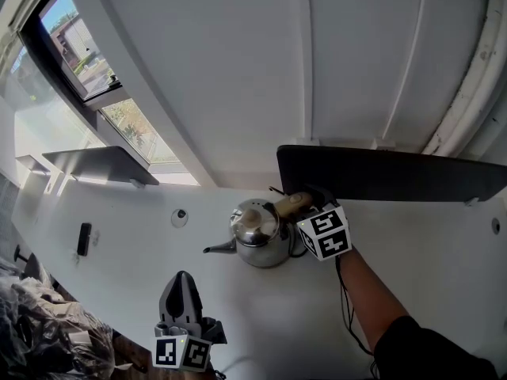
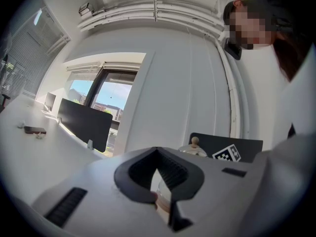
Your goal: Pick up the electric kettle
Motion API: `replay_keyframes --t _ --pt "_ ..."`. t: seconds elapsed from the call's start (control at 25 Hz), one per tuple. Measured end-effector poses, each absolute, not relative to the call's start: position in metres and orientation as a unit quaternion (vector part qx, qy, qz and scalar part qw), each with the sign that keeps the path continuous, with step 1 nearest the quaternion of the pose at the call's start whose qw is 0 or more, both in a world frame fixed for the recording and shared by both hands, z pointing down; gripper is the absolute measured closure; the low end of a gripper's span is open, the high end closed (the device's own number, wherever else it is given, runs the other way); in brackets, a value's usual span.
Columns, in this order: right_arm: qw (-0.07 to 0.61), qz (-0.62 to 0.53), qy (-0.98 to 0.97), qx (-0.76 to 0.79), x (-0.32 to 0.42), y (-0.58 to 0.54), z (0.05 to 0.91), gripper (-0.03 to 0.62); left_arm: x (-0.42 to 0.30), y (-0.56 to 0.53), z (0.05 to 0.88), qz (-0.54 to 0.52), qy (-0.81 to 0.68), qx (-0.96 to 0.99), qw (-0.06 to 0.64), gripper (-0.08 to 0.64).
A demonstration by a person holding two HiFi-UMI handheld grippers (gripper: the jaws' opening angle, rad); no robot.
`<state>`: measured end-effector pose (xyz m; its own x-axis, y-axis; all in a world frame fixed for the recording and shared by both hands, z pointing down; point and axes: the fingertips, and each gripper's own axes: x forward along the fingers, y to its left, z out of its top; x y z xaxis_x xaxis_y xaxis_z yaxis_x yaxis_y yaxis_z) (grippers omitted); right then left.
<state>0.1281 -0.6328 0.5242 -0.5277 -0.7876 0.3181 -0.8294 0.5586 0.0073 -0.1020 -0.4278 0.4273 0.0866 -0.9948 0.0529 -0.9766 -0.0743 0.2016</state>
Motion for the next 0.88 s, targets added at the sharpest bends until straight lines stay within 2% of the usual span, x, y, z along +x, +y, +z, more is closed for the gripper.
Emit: replay_keyframes --t 0.44,0.6,0.88 --pt "0.154 0.077 -0.905 0.388 0.112 -0.636 0.528 0.486 -0.102 -0.425 0.432 -0.043 -0.674 0.732 0.095 0.558" --pt "0.152 0.075 -0.908 0.384 0.107 -0.638 0.528 0.536 -0.100 -0.425 0.433 -0.044 -0.673 0.732 0.096 0.558" --pt "0.145 0.104 -0.891 0.418 0.112 -0.640 0.528 0.557 -0.104 -0.423 0.433 -0.044 -0.679 0.726 0.096 0.558"
